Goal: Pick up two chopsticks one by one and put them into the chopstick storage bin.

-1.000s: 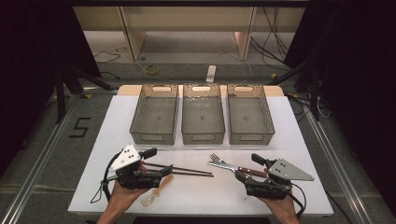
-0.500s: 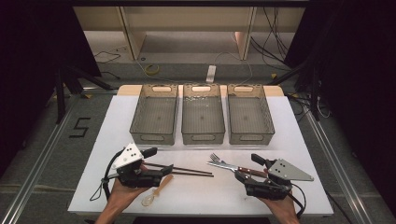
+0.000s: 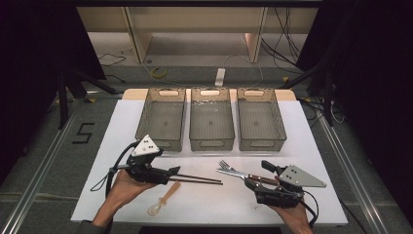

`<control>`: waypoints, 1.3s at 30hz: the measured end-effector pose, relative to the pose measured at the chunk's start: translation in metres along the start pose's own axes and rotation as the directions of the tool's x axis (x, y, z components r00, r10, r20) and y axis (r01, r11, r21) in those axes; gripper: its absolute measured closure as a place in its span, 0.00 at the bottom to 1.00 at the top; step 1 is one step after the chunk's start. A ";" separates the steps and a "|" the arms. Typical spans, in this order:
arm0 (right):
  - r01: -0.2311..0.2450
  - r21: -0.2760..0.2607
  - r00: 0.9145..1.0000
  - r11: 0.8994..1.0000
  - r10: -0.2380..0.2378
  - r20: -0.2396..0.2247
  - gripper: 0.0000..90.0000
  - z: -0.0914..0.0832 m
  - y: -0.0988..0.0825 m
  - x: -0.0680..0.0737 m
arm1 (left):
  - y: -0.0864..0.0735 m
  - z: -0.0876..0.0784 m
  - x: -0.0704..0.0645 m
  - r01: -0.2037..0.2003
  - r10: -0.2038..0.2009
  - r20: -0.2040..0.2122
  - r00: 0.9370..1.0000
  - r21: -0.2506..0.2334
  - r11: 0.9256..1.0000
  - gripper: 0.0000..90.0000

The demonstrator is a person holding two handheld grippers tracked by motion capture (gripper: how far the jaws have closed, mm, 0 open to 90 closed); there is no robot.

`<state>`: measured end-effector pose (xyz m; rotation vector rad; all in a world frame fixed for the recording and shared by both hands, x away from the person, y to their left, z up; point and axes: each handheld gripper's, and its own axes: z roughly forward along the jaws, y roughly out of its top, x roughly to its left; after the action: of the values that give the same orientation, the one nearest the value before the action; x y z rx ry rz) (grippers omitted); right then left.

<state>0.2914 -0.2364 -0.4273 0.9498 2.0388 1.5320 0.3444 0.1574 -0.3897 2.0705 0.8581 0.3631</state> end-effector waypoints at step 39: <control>0.001 0.020 1.000 1.000 -0.001 -0.027 0.21 0.001 0.000 -0.001 | 0.012 0.085 0.033 -0.246 0.229 0.097 0.969 0.509 0.825 0.42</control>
<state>0.2922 -0.2363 -0.4275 0.9402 2.0769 1.5346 0.4190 0.1241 -0.4327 2.6957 0.7302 0.2447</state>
